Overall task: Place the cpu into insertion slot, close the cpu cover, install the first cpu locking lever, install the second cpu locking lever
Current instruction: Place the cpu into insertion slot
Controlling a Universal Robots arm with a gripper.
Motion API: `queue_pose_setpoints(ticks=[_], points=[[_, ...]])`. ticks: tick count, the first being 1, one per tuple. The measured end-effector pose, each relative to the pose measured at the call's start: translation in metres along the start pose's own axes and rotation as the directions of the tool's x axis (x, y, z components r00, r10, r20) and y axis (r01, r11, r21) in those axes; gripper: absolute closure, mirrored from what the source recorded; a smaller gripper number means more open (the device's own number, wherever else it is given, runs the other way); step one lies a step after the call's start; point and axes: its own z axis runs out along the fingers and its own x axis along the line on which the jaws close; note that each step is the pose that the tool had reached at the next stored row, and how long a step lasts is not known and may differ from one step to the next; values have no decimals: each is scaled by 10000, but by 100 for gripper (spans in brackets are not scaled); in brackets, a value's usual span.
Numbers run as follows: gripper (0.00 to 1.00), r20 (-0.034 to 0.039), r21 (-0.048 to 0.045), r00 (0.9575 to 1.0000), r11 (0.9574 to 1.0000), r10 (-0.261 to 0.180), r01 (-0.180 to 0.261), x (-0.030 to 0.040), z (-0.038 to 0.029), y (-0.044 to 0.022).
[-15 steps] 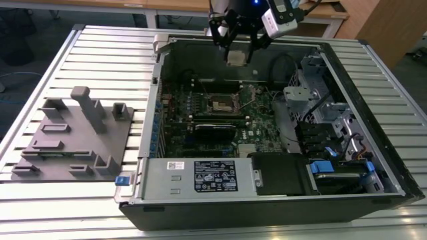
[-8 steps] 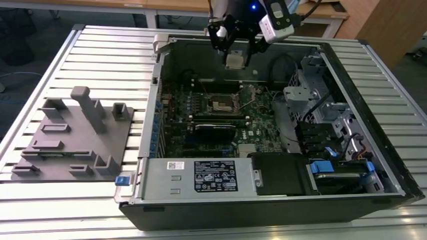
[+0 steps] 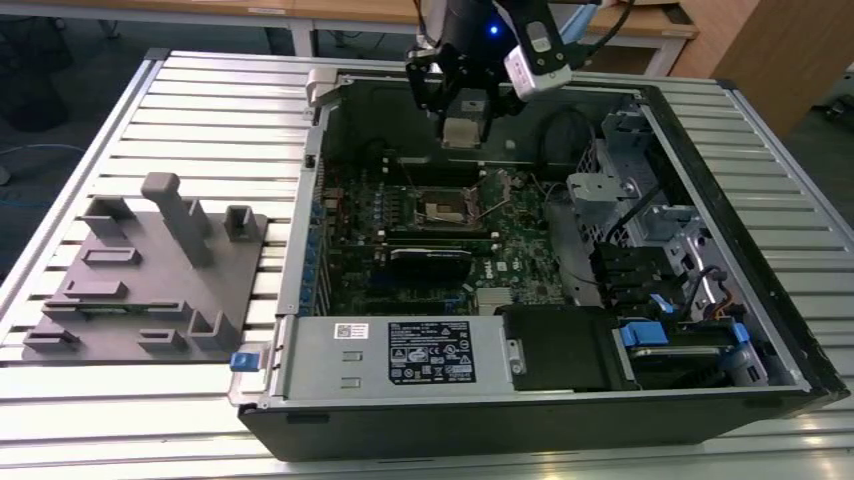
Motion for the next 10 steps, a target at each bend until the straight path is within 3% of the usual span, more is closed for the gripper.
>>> queue_pose_setpoints(ticks=[5, 10], points=[[46, 0, -1, 10000, 10000, 0, 0, 23, 83, -8], [46, 0, 0, 10000, 10000, 0, 0, 41, 127, -12]])
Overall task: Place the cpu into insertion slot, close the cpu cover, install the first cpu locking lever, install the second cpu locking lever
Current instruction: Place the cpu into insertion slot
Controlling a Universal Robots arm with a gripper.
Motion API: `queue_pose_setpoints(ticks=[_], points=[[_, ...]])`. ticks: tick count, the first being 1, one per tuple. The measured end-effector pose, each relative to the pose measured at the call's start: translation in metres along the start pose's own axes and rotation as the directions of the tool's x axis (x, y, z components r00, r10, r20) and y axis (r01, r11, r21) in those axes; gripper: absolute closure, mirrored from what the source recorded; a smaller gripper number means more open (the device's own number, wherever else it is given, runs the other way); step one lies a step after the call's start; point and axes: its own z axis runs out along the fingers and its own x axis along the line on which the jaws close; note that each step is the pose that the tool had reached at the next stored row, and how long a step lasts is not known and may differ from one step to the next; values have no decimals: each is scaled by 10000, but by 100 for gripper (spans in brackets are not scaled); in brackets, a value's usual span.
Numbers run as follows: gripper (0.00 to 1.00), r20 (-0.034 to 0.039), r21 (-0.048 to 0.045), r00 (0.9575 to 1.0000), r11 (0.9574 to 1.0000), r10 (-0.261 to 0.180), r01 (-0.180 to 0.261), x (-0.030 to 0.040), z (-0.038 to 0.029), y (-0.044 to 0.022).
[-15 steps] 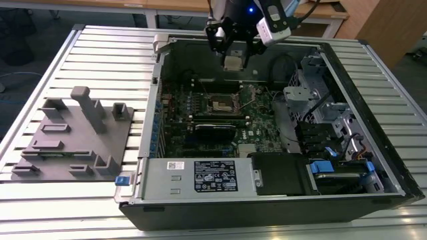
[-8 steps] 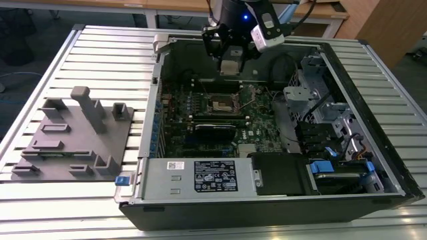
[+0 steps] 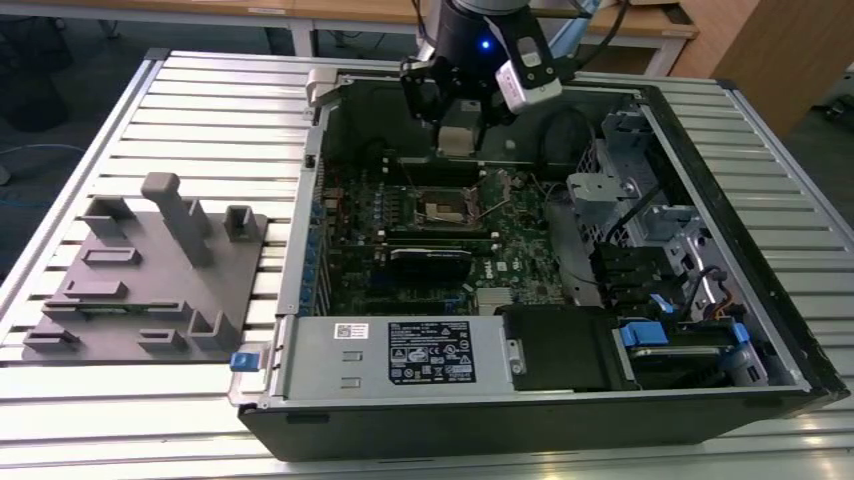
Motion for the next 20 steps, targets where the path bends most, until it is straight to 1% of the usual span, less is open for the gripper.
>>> queue_pose_setpoints(ticks=[6, 20], points=[[46, 2, 0, 10000, 10000, 0, 0, 26, 37, -4], [46, 24, -1, 10000, 10000, -2, 2, 62, 82, -9]])
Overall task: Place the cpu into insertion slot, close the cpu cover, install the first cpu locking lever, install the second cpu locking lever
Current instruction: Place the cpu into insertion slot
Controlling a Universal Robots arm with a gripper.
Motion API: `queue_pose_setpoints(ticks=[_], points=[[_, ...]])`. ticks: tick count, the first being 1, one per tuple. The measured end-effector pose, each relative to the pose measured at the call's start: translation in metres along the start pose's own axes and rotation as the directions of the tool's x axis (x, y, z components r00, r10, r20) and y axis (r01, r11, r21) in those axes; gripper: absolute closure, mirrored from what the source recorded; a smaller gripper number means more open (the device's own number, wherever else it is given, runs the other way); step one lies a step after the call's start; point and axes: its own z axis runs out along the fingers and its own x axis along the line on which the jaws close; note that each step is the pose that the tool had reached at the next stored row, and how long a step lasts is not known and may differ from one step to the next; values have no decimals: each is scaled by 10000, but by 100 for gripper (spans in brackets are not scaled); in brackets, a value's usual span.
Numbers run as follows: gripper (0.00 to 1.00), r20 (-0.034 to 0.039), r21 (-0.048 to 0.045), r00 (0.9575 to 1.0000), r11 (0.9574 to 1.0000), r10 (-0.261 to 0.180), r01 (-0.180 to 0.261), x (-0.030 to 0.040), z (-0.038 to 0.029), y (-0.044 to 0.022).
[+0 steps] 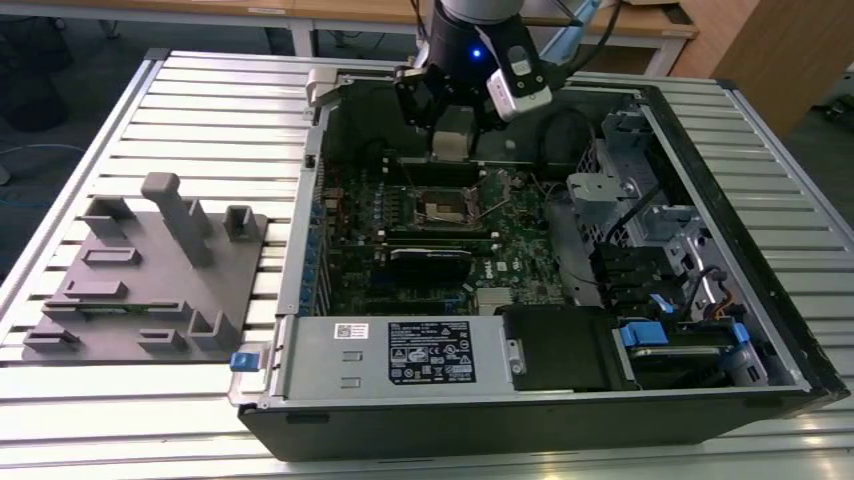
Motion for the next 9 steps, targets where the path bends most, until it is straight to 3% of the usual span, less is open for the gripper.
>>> queue_pose_setpoints(ticks=[9], points=[[46, 3, -1, 10000, 10000, 1, -1, 13, 43, -4]])
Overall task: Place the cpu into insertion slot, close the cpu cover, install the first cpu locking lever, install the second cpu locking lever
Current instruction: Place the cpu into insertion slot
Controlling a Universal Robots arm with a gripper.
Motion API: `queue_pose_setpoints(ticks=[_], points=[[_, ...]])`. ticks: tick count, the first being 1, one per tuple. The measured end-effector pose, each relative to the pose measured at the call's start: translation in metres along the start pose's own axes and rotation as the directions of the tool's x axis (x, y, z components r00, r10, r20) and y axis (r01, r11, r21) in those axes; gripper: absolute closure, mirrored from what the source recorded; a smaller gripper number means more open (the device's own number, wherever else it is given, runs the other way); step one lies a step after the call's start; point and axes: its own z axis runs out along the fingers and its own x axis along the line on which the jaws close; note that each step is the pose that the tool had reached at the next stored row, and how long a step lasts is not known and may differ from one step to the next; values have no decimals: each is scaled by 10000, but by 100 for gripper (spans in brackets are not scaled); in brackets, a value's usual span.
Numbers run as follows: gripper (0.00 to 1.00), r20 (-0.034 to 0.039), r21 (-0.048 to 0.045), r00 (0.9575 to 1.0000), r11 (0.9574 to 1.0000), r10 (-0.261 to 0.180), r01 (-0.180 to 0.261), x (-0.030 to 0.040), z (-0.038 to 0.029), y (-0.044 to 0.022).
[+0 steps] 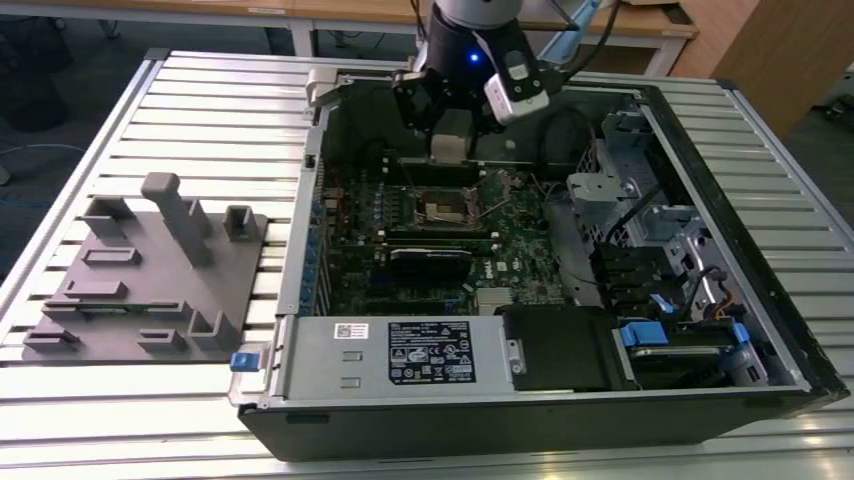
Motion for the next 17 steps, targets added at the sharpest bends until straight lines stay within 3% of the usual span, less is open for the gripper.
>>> queue_pose_setpoints(ticks=[10, 17], points=[[46, 14, 1, 10000, 10000, -2, 2, 15, 57, -5], [46, 86, -2, 10000, 10000, -11, 11, 26, 147, -13]])
